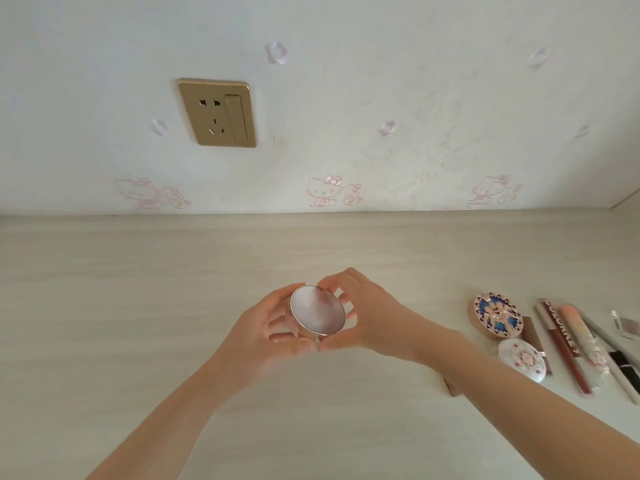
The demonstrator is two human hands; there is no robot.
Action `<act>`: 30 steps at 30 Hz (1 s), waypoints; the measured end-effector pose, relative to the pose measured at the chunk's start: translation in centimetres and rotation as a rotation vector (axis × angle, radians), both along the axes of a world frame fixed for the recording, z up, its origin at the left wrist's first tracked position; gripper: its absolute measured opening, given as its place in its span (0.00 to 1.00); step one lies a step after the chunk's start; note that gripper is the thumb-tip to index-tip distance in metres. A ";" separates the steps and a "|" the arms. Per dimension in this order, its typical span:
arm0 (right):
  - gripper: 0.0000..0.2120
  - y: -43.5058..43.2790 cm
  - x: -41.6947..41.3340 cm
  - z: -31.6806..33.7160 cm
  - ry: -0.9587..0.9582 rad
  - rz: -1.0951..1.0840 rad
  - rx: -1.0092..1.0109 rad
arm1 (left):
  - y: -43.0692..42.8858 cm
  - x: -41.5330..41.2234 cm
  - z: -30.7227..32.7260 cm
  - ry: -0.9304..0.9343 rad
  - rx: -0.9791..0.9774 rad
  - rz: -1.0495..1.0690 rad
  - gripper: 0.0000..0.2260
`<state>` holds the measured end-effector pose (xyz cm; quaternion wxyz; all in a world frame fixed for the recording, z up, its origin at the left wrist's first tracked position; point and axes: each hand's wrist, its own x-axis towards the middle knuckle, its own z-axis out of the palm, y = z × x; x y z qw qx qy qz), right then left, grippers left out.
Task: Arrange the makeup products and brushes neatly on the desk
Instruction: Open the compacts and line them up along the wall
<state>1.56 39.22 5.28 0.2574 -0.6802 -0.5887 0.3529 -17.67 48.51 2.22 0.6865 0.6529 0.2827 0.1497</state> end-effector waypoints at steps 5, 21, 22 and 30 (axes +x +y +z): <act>0.41 1.7 0.1 -2.3 -0.022 0.033 0.097 | 1.5 -0.2 -1.8 -0.053 0.008 -0.032 0.35; 0.38 -5.4 -8.9 -2.9 -0.153 -0.059 0.234 | -4.0 -7.7 -2.8 -0.137 0.119 -0.108 0.33; 0.39 -5.9 -9.6 -2.8 -0.167 -0.065 0.230 | -4.5 -8.4 -2.8 -0.143 0.114 -0.115 0.33; 0.39 -8.1 -12.4 -3.3 -0.207 -0.110 0.236 | -6.7 -10.6 -2.9 -0.137 0.192 -0.123 0.31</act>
